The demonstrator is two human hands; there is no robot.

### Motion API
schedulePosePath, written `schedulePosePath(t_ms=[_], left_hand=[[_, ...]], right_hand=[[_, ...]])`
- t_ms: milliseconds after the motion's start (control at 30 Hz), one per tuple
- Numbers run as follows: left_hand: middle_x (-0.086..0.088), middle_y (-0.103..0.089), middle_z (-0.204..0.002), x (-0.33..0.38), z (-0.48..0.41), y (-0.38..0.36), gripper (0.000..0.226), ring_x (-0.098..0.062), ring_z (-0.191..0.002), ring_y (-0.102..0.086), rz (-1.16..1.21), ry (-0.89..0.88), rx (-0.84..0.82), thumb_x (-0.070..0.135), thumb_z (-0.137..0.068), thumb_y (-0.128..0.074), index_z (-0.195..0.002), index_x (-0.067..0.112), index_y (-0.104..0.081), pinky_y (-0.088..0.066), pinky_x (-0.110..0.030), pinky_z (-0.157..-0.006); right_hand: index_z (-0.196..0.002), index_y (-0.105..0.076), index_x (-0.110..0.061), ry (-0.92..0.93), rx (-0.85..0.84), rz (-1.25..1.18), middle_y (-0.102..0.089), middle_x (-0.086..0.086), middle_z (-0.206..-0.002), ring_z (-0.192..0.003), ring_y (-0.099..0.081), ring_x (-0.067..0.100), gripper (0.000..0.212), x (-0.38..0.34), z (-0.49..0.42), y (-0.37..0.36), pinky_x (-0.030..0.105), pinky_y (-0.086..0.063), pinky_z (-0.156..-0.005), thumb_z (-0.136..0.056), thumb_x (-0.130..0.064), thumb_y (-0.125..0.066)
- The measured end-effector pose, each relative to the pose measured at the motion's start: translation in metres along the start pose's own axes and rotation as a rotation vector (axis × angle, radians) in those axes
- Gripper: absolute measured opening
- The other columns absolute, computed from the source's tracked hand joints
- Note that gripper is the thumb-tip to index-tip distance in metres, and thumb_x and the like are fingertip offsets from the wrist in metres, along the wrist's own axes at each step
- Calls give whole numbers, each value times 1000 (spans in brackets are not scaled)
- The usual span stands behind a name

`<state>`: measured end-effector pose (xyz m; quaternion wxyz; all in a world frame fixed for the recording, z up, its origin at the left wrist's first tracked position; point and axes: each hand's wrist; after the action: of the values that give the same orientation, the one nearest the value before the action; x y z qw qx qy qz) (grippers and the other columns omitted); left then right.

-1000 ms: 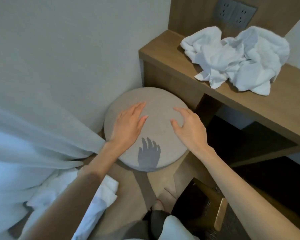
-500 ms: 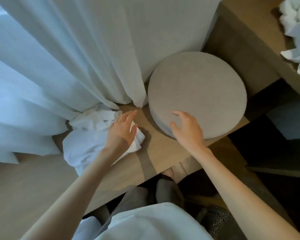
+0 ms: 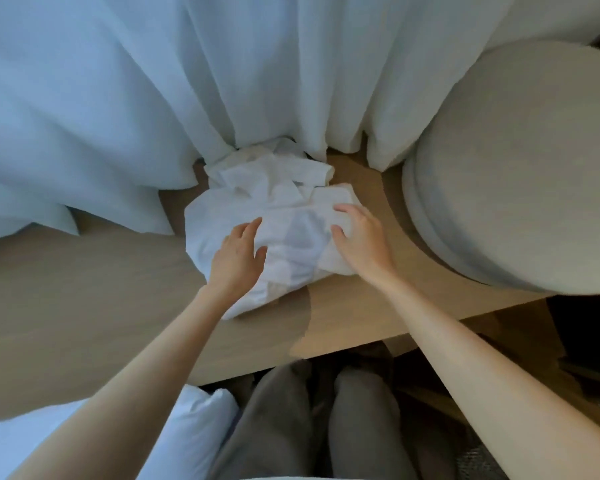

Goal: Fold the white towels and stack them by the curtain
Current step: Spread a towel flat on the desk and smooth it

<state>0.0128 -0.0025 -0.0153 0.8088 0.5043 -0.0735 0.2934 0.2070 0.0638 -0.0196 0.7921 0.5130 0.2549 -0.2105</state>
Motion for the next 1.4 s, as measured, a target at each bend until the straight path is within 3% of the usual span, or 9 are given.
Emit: schedulePosePath(t_ms=[300,400,500,700,800,933,1033,1300,1400], left_hand=[[-1,-26,-153,-79,-65,-64,62,-29,-135,-28,-122,90,-91,34,-93,-58,-147,32,-29,-35,-49,-104],[-1,-38,-141,-91,-80,-82,46,-31,-121,-35,-171,58,65,24,-92,-58,-136,27,-45,-33,-39,-94],[-4,-56,-121,-96,-90,-88,23,-31,-103,-44,-82,18,253,16,-93,-55,-115,16,-62,-30,-33,-84],[-8,-63,-101,-92,-81,-77,13,-29,-88,-49,72,-49,334,10,-93,-55,-100,6,-65,-38,-35,-76],[-5,-61,-107,-82,-66,-62,17,-25,-92,-50,177,-45,364,7,-94,-51,-106,8,-63,-30,-22,-75],[1,-60,-113,-55,-43,-37,22,-5,-95,-50,349,23,412,12,-96,-49,-114,13,-62,-28,-9,-75],[6,-61,-114,-26,-24,-20,21,8,-95,-45,500,19,420,16,-97,-50,-115,16,-62,-30,2,-82],[20,-60,-103,77,19,12,15,5,-94,-54,795,-126,316,19,-96,-52,-104,28,-61,-36,-1,-76],[11,-65,-104,125,30,18,16,0,-92,-57,823,-242,240,16,-96,-51,-104,20,-64,-39,-6,-76]], right_hand=[[-149,-26,-14,-14,-289,-38,-32,4,-152,-137,-32,20,58,16,-96,-96,24,-25,-107,-97,-22,-51],[-152,-15,-16,-17,-300,58,-24,3,-155,-138,-23,26,64,23,-114,-119,34,-24,-109,-97,-22,-49],[-146,-28,-16,29,-194,92,-33,7,-145,-129,-31,29,55,24,-125,-131,38,-32,-107,-96,-17,-51],[-122,-54,-3,100,-218,237,-49,16,-125,-118,-44,30,28,11,-138,-118,36,-39,-96,-100,-18,-44],[-110,-53,-4,167,-123,182,-50,14,-112,-105,-45,27,22,-2,-125,-94,23,-31,-75,-102,-13,-35],[-89,-37,-15,118,-71,-37,-40,-5,-75,-61,-37,9,16,-12,-90,-42,14,-29,-46,-103,-18,-30],[-98,-36,-20,98,-33,-102,-41,-8,-74,-59,-40,3,9,-16,-58,-2,14,-30,-46,-103,-25,-30],[-87,-42,-10,44,341,-322,-36,0,-69,-54,-33,2,21,-22,29,89,17,-28,-50,-101,-26,-42],[-77,-39,-27,-9,530,-405,-38,-9,-69,-53,-37,-5,24,-18,61,127,11,-32,-50,-97,-29,-52]])
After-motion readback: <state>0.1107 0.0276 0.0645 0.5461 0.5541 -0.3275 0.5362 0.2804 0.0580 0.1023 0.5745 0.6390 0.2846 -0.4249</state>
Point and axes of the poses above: each hand's wrist, its own z-axis away from the middle knuckle, its own y-axis out of the back of the hand, x = y × z
